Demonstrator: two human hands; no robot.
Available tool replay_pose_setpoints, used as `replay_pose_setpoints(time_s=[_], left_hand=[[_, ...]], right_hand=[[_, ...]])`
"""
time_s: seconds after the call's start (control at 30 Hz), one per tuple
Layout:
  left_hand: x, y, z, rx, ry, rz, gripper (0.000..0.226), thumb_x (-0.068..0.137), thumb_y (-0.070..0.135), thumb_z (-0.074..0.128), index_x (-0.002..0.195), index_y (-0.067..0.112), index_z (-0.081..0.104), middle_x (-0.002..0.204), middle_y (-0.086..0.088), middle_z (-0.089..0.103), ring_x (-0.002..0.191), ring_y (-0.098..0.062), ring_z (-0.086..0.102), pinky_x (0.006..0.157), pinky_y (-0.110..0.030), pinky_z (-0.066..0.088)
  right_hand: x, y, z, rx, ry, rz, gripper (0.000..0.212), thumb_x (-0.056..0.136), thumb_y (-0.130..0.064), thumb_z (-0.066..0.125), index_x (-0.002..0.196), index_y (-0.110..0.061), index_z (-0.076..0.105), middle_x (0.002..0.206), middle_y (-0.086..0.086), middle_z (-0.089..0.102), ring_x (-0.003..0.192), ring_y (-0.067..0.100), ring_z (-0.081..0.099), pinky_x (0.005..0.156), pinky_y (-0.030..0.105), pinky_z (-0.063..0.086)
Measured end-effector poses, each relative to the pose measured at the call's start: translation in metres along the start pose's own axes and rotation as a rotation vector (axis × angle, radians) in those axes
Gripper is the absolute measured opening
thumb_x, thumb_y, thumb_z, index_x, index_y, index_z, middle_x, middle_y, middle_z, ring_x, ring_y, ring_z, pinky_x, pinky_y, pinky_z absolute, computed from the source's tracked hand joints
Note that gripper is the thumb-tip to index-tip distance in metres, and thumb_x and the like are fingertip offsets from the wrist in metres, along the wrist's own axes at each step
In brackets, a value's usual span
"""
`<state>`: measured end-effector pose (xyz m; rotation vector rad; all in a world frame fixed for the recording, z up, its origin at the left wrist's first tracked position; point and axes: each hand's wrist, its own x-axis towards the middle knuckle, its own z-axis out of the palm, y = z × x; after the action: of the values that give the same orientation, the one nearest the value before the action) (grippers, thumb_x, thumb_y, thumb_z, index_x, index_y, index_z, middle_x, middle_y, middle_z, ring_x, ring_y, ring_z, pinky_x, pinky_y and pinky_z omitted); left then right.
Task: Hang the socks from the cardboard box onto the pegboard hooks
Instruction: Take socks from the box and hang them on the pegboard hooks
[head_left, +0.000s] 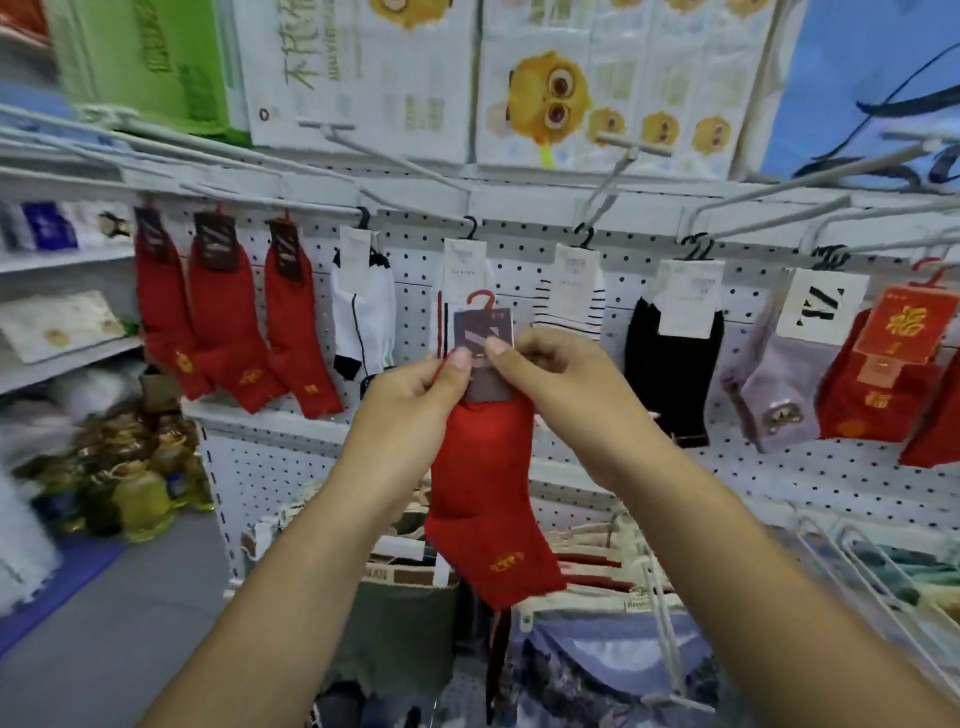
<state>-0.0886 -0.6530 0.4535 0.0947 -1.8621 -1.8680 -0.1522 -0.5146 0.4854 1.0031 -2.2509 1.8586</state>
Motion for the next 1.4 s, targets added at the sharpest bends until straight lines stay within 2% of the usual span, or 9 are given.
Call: replay_pose_setpoints(time_s=[0.1,0.23,0.37,0.53,0.7,0.83,1.03,1.23,1.4], left_hand=[[-0.017,-0.011,-0.03,0.022,0.084,-0.049,0.032,0.101,0.045,0.056,0.101,0.024,0.081,0.097,-0.005,0.08,0.097,-0.027,0.076,0.096,-0.058,0.055],[-0.031,-0.023,-0.079,0.082,0.186,-0.108,0.039,0.1,0.051,0.054,0.085,0.029,0.082,0.093,-0.01,0.08,0.096,-0.033,0.075,0.095,-0.056,0.056],[-0.024,-0.025,-0.142,0.19,0.295,-0.087,0.066,0.093,0.068,0.051,0.087,0.005,0.069,0.084,-0.019,0.074,0.077,-0.034,0.072,0.079,-0.055,0.059],[0.018,-0.006,-0.228,0.155,0.49,0.122,0.024,0.099,0.039,0.063,0.097,0.016,0.07,0.091,-0.002,0.078,0.083,-0.012,0.076,0.068,-0.027,0.061],[0.071,0.032,-0.307,0.283,0.498,0.322,0.038,0.093,0.035,0.072,0.124,0.015,0.061,0.11,0.01,0.067,0.099,0.003,0.063,0.076,-0.004,0.049],[0.116,0.059,-0.344,0.37,0.401,0.46,0.041,0.087,0.031,0.079,0.121,0.018,0.062,0.117,0.004,0.068,0.109,-0.006,0.064,0.092,-0.016,0.05],[0.152,0.071,-0.354,0.26,0.249,0.63,0.014,0.089,0.016,0.078,0.088,0.03,0.076,0.09,0.009,0.077,0.088,-0.005,0.071,0.081,-0.025,0.057],[0.159,0.068,-0.36,0.244,0.19,0.685,0.011,0.088,0.017,0.079,0.088,0.028,0.077,0.088,0.01,0.078,0.088,-0.01,0.073,0.083,-0.029,0.058],[0.159,0.07,-0.362,0.238,0.161,0.663,0.003,0.088,0.012,0.078,0.091,0.013,0.078,0.09,0.007,0.078,0.085,-0.008,0.073,0.084,-0.03,0.059]], right_hand=[[0.003,0.011,0.032,0.007,-0.115,-0.004,0.05,0.092,-0.042,0.067,0.086,0.007,0.062,0.078,0.032,0.057,0.07,0.019,0.05,0.068,0.036,0.039],[0.004,0.011,0.081,-0.01,-0.238,0.044,0.042,0.097,-0.032,0.064,0.076,0.004,0.061,0.068,0.015,0.051,0.062,0.016,0.045,0.062,0.03,0.036],[0.023,0.0,0.128,-0.022,-0.261,0.073,0.05,0.096,-0.043,0.063,0.08,0.004,0.057,0.07,0.021,0.05,0.064,0.021,0.05,0.064,0.041,0.046],[0.059,-0.023,0.183,0.064,-0.302,0.114,0.032,0.099,-0.034,0.061,0.086,-0.004,0.063,0.072,0.01,0.057,0.055,0.012,0.055,0.054,0.025,0.05],[0.11,-0.04,0.253,0.067,-0.197,0.037,0.044,0.098,-0.037,0.062,0.091,0.006,0.059,0.078,0.015,0.054,0.068,0.022,0.049,0.063,0.033,0.041],[0.157,-0.045,0.295,-0.014,-0.003,-0.027,0.045,0.097,-0.037,0.063,0.087,0.006,0.058,0.074,0.014,0.054,0.067,0.02,0.048,0.065,0.033,0.039],[0.211,-0.047,0.319,-0.157,0.201,-0.096,0.04,0.098,-0.032,0.062,0.08,0.003,0.059,0.062,0.005,0.051,0.059,0.019,0.045,0.06,0.029,0.036],[0.239,-0.038,0.327,-0.246,0.237,-0.129,0.027,0.098,-0.031,0.062,0.073,-0.022,0.061,0.079,0.013,0.069,0.074,0.024,0.062,0.072,0.04,0.051],[0.252,-0.032,0.328,-0.267,0.217,-0.146,0.016,0.098,-0.024,0.062,0.092,-0.013,0.071,0.087,0.01,0.074,0.078,0.024,0.067,0.073,0.034,0.052]])
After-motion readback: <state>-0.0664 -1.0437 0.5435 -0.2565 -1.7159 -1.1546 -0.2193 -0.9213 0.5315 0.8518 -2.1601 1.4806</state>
